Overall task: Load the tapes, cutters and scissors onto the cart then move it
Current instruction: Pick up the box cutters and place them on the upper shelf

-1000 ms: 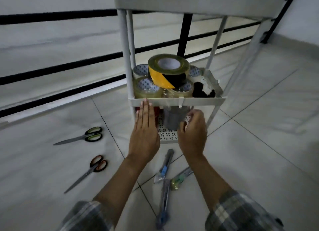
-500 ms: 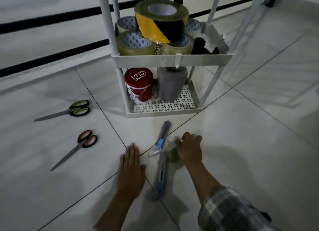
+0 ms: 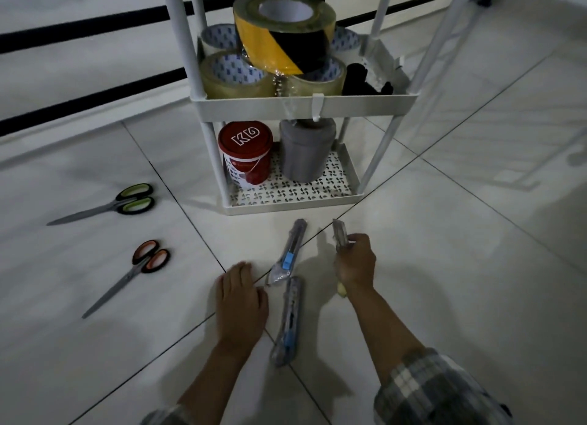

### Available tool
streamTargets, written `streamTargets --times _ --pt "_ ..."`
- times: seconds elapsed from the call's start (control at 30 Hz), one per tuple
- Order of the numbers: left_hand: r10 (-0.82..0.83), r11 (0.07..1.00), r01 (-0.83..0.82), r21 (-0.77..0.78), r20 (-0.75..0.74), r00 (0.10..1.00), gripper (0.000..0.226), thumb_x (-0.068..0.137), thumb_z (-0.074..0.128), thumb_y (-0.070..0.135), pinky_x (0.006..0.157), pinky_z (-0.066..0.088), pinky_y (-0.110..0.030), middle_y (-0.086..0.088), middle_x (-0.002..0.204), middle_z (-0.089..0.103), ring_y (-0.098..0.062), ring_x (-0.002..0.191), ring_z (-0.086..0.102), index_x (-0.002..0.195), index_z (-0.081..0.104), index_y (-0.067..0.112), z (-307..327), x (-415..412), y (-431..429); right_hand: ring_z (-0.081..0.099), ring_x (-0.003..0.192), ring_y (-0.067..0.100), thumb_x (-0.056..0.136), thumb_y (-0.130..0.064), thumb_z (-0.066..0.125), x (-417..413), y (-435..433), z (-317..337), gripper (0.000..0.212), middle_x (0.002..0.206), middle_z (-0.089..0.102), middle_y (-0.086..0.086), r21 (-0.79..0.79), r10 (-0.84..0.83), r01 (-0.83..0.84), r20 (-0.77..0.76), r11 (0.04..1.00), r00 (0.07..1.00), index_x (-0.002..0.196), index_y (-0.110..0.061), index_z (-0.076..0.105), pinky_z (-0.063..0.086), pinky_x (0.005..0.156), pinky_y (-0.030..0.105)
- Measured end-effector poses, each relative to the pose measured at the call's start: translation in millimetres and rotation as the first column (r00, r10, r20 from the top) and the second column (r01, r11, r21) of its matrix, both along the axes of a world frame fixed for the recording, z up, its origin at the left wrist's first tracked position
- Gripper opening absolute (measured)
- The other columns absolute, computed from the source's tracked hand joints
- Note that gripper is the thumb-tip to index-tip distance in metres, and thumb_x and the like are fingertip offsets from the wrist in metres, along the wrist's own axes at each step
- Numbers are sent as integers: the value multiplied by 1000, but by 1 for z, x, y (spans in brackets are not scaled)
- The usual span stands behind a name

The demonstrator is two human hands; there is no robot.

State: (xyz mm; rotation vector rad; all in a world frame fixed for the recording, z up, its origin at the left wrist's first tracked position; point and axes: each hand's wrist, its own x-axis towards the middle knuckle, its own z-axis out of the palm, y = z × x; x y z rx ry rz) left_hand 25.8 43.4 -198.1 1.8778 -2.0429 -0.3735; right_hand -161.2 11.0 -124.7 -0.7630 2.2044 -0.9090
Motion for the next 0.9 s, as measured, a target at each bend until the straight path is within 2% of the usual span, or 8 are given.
streamTargets --times 0.13,0.23,0.3,0.37,0.53,0.63,0.73,0.9 --pt "-62 998 62 3 -40 997 35 82 63 22 83 47 -43 -15 105 61 -33 98 57 111 57 3 16 -29 -27 66 82 36 93 -20 51 -3 -4 10 18 96 68 20 -115 -26 24 -15 993 1000 109 -12 47 51 62 35" --pt "-118 989 118 85 4 993 37 83 60 30 85 43 -40 -14 108 58 -31 100 53 109 55 5 22 -48 -46 65 73 29 94 -18 53 -8 -2 16 21 92 68 17 -174 3 -10 -43 985 999 112 -11 48 49 57 28" --pt "-141 982 133 130 50 989 35 83 59 26 86 41 -39 -15 112 55 -32 103 49 110 52 4 21 -59 -57 60 66 22 91 -14 56 -12 -1 20 24 91 66 13 -191 20 -26 -32 981 999 114 -11 48 47 53 22" --pt "-125 977 113 183 55 991 33 83 58 15 87 40 -39 -19 118 49 -33 107 46 111 49 0 19 -65 -64 61 70 25 85 -7 61 -17 1 24 31 92 63 12 -202 44 -46 -14 978 999 114 -13 48 52 59 27" --pt "-51 982 100 158 -287 957 29 85 61 13 76 51 -35 -14 113 40 -27 86 54 108 50 0 45 -62 -58 63 80 30 75 -1 70 -21 4 38 50 98 58 10 -292 72 -90 -73 952 995 118 -17 50 58 69 35" --pt "-89 991 124 52 -434 896 21 87 58 19 66 42 -23 1 100 47 -14 79 51 103 45 16 90 -65 -46 63 80 28 76 -1 68 -15 8 61 55 103 56 6 -450 32 -78 -108 890 994 126 -18 52 59 68 43" --pt "-163 984 178 -17 -499 851 25 87 58 22 63 49 -26 8 90 56 -11 75 58 102 39 27 138 -69 -40 62 88 21 81 -3 63 -9 7 96 52 107 57 5 -581 -5 -85 -151 809 989 129 -18 50 58 72 28" --pt "-301 951 194 -241 -572 763 26 87 57 21 62 55 -39 6 85 59 -9 73 60 109 43 21 217 -76 -45 55 90 7 87 -1 54 -10 -2 178 52 106 55 2 -657 21 -122 -159 744 987 136 -16 48 42 74 2"
